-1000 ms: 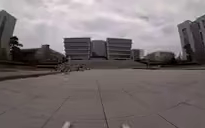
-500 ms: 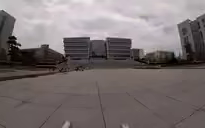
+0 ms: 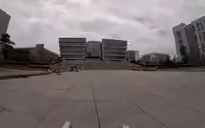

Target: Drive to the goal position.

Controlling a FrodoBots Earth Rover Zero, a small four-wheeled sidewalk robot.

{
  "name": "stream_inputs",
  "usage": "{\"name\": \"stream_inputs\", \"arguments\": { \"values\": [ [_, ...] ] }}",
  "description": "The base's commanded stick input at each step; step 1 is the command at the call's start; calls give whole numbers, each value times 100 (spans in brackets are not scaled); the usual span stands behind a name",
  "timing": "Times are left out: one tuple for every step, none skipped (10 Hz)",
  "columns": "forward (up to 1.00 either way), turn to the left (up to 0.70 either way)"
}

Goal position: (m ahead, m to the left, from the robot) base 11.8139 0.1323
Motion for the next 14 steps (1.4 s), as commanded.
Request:
{"name": "stream_inputs", "arguments": {
  "values": [
    [70,-8],
    [70,0],
    [70,0],
    [70,0],
    [70,0],
    [70,0],
    [70,0],
    [70,0],
    [70,0],
    [70,0],
    [70,0],
    [70,0],
    [70,0],
    [70,0]
  ]
}}
